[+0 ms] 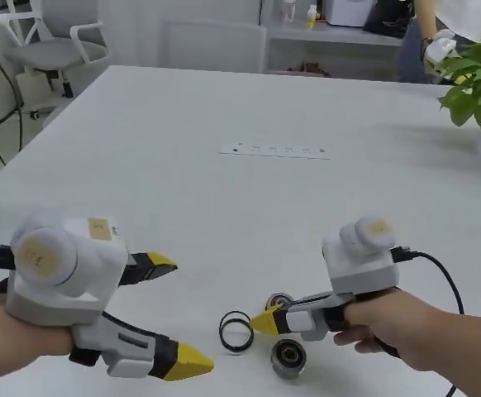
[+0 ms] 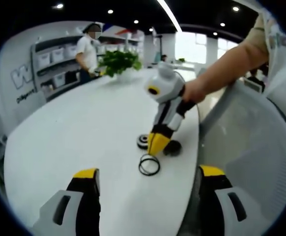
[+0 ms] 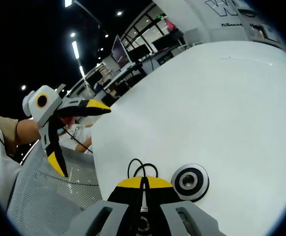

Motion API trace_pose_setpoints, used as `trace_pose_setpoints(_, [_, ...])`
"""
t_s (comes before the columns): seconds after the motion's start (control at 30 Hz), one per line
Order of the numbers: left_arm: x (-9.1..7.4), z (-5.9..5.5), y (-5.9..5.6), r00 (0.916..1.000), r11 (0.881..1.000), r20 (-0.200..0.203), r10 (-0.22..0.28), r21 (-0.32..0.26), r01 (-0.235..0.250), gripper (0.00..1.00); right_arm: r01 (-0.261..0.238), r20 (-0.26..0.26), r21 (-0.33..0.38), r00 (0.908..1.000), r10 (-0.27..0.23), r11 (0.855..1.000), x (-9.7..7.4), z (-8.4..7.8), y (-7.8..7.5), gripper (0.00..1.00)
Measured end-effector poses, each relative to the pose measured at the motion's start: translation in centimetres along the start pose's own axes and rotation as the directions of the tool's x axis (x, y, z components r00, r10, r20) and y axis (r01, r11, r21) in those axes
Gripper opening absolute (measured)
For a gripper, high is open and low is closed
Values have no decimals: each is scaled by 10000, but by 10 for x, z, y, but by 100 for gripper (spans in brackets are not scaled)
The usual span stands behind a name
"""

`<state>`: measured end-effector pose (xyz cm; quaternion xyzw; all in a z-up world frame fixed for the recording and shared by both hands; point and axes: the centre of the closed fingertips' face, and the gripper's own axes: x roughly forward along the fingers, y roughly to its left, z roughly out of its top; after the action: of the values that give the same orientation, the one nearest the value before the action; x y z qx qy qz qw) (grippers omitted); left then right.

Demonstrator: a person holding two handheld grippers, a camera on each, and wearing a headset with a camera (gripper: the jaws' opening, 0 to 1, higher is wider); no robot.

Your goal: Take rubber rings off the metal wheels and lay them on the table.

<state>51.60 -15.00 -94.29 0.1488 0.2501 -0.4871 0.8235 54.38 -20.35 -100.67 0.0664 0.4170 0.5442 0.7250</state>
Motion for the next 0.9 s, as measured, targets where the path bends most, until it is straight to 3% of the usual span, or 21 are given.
trace_pose_setpoints(0.27, [0, -4, -2, 9999, 9999, -121, -93, -65, 92, 83, 215, -192, 12, 9996, -214, 9998, 3, -4, -5, 0])
trace_pose_setpoints(0.63, [-1, -13, -2, 9993, 9998, -348, -128, -157, 123, 82, 404, -97, -73, 9991, -405, 9992, 2, -4, -9, 0])
trace_pose_setpoints(0.9, [1, -13, -4, 9990, 9997, -412, -170, -169, 164, 81, 335, 86, -88, 9994, -334, 9994, -1, -1, -6, 5])
